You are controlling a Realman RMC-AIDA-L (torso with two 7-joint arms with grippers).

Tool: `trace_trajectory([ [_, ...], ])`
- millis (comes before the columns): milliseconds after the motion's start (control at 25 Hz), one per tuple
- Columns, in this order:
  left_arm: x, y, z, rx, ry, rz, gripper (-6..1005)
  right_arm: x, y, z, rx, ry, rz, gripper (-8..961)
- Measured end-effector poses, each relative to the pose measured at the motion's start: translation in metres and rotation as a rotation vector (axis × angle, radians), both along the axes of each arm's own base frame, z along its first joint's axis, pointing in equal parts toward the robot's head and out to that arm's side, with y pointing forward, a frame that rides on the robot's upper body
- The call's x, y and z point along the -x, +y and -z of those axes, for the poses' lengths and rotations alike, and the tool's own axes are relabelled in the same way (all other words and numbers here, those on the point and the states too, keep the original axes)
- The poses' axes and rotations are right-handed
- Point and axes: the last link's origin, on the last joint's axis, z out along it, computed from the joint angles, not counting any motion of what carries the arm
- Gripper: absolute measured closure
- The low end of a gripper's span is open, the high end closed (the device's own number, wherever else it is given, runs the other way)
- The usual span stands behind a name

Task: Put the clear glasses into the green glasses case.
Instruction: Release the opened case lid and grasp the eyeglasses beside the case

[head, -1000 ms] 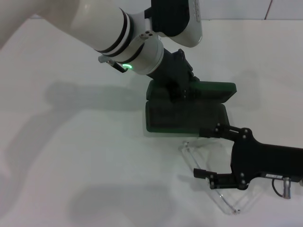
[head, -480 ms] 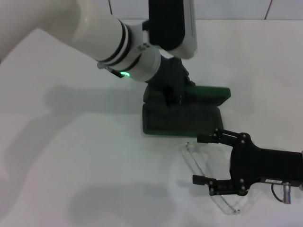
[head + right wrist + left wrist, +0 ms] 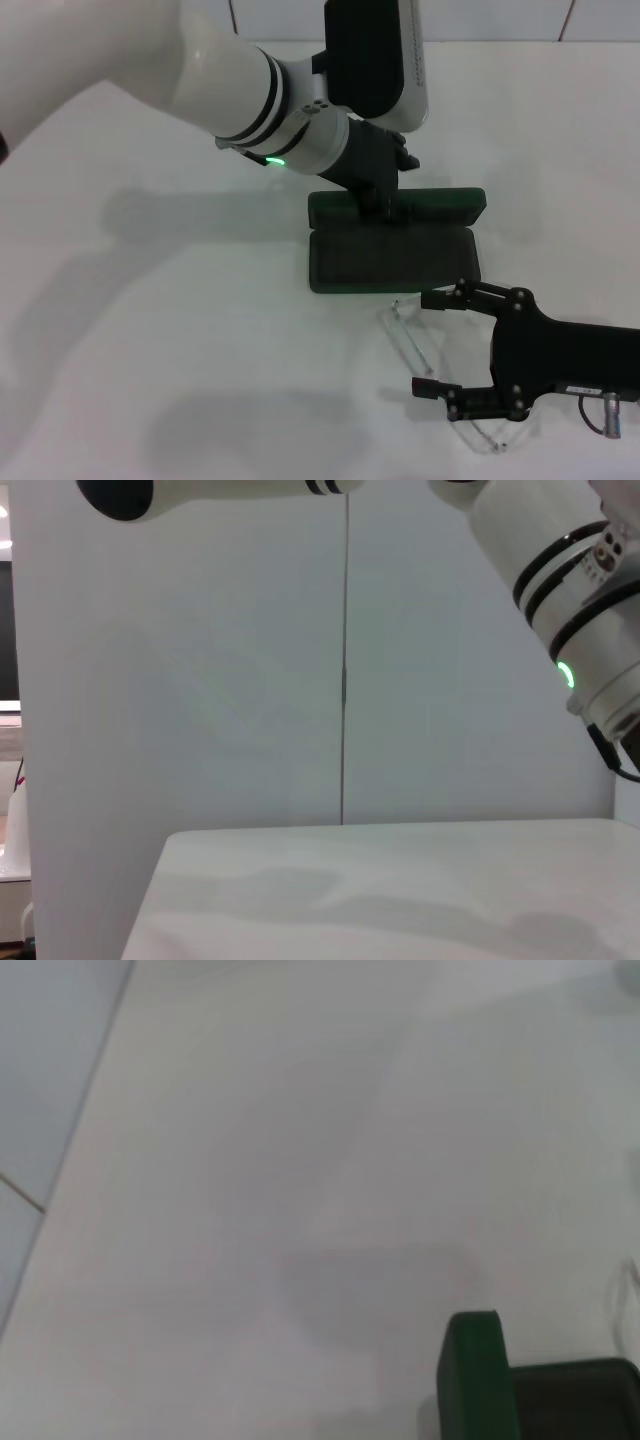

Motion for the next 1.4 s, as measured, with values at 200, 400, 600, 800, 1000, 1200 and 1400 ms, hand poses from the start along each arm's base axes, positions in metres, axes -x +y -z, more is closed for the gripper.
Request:
trace_trajectory([
  [200, -0.004, -0.008, -0.016, -0.048, -0.094, -0.026, 516, -0.001, 0.000, -0.002, 0.001, 0.005, 0.010, 98],
  [400, -0.013, -0.036, -0.047, -0.087, -0.318, -0.040, 394, 0.007, 0.007, -0.013, 0.067, 0.025, 0.017, 98],
  [600, 0.013, -0.055, -0.079, -0.107, -0.608, -0.166, 394, 0.012, 0.015, -0.034, 0.143, 0.014, 0.045, 98],
  [800, 0.061, -0.066, -0.101, -0.178, -0.832, -0.262, 395, 0.026, 0.024, -0.060, 0.324, -0.091, 0.116, 98],
  [1000, 0.096, -0.060, -0.102, -0.227, -0.906, -0.358, 395, 0.071, 0.032, -0.081, 0.563, -0.329, 0.288, 98],
  [1200, 0.113, -0.056, -0.098, -0.231, -0.898, -0.404, 396, 0.109, 0.046, -0.080, 0.573, -0.614, 0.443, 98],
  [1400, 0.115, -0.052, -0.095, -0.229, -0.885, -0.395, 396, 0.136, 0.061, -0.066, 0.541, -0.845, 0.626, 98],
])
